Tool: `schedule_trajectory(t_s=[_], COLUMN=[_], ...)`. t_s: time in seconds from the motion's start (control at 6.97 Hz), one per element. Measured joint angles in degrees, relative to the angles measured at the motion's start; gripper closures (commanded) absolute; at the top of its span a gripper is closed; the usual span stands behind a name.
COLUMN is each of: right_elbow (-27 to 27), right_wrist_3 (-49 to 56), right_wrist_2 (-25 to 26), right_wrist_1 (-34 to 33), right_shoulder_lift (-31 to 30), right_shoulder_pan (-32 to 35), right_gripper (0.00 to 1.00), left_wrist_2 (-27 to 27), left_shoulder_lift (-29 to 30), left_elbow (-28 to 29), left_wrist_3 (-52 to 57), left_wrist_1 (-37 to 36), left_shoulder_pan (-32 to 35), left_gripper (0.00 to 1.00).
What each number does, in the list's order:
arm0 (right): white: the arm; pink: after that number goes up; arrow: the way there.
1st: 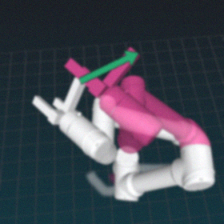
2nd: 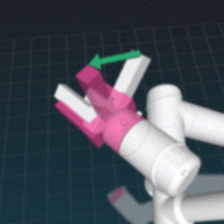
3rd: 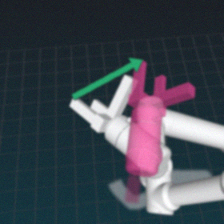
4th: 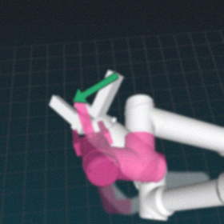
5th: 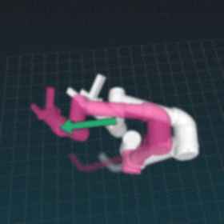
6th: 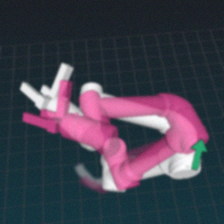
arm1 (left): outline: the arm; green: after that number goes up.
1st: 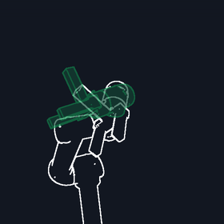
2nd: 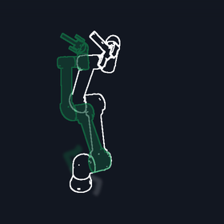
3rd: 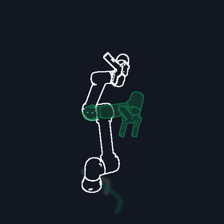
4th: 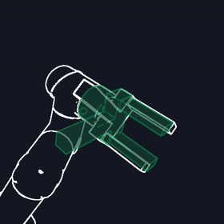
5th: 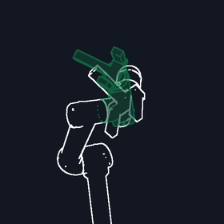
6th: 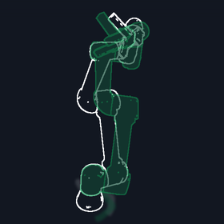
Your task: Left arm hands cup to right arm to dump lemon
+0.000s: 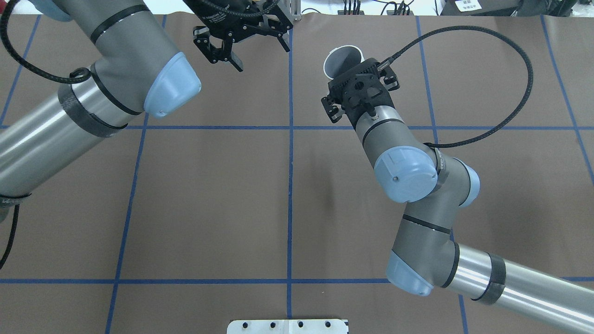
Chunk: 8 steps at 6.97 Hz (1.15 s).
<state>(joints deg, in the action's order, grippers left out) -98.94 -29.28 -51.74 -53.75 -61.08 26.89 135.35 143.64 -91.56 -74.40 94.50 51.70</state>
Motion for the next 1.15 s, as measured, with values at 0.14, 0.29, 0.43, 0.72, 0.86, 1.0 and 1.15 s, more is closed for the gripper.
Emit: schedule_trajectory(t_s=[0.14, 0.29, 0.43, 0.72, 0.86, 1.0, 1.15], right_elbow=[-0.40, -0.56, -0.69, -0.90, -0.92, -0.92, -0.92], right_wrist_3=[-0.45, -1.08, -1.35, -1.47, -1.48, -1.50, -1.54], right_wrist_2=[2.27, 3.38, 3.76, 3.91, 3.92, 3.92, 3.92], right_wrist_1=[-1.21, -1.81, -2.08, -3.00, -3.47, -4.17, -4.66], right_shoulder_lift=[0.72, 1.01, 1.09, 1.28, 1.58, 2.18, 2.58], right_shoulder_pan=[-1.49, -2.36, -2.72, -2.87, -2.90, -2.90, -2.89], right_gripper=[0.75, 0.75, 0.75, 0.75, 0.75, 0.75, 0.75], left_wrist_2=[-0.08, -0.19, -0.29, -0.47, -0.51, -0.52, -0.53], left_shoulder_lift=[0.97, 2.42, 3.81, 4.82, 4.98, 5.03, 5.05], left_elbow=[2.15, 6.16, 10.32, 13.69, 14.00, 14.09, 14.11], left_wrist_3=[-1.21, -3.54, -5.13, -5.94, -5.99, -6.01, -6.02], left_wrist_1=[2.86, 7.78, 12.09, 15.19, 15.46, 15.57, 15.61], left_shoulder_pan=[-0.53, -0.78, -0.91, -1.93, -2.64, -3.36, -4.07], left_gripper=[0.02, 0.06, 0.07, 0.15, 0.20, 0.24, 0.32])
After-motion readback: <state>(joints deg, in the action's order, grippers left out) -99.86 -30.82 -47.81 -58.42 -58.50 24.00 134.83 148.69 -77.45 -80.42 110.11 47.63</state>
